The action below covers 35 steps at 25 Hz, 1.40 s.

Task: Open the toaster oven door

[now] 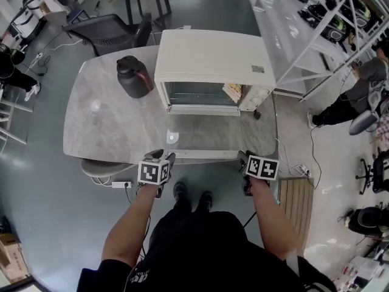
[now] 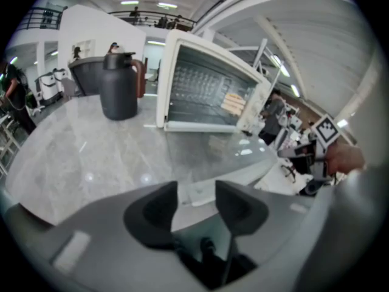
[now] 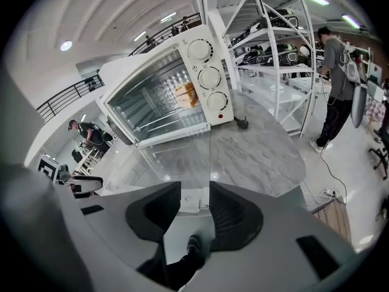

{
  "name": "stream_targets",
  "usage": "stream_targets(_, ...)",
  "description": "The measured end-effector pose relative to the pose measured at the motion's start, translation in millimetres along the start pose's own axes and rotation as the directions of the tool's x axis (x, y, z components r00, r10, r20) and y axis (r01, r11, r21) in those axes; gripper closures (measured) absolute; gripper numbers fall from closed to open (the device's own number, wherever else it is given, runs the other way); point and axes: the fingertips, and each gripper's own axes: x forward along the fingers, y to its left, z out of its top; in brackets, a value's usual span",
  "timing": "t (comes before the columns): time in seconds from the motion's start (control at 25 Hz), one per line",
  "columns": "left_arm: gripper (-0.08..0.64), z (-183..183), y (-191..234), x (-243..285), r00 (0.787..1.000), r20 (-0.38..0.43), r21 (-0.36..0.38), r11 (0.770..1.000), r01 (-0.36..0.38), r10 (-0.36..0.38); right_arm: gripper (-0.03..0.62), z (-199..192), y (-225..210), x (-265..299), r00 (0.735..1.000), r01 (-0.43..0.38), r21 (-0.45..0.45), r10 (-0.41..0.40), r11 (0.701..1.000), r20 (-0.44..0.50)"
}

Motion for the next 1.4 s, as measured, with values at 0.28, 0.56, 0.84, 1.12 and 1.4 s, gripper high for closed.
stream_targets(0.28, 0.368, 40, -12, -16, 0.995, 0.099, 0.013, 1.000, -0.025, 0.023, 0.463, 34, 7, -18, 0.996, -0.020, -0.030, 0.023, 0.999, 0.081)
stream_targets(0.56, 0.383, 76, -26, -44, 0.975, 0.204, 0.123, 0.986, -0.117, 0.090, 0.503, 70, 28, -47, 0.978, -0.085, -0.062, 0.096, 0.994, 0.188)
stream_targets(0.84, 0.434, 107, -41, -86, 0.936, 0.335, 0.096, 0.984, -0.147, 0.107, 0.553, 95, 60, -83, 0.934, -0.185, -0.111, 0.210, 0.976, 0.288)
stream_targets(1.12, 0.493, 133, -58, -135, 0.880, 0.461, 0.050, 0.987, -0.154, 0.114, 0.586, 113, 98, -127, 0.883, -0.209, -0.284, 0.306, 0.936, 0.356)
stream_targets(1.4, 0.515, 152, -69, -172, 0.836, 0.545, 0.074, 0.990, -0.120, 0.061, 0.598, 122, 133, -156, 0.838, -0.213, -0.357, 0.358, 0.910, 0.411)
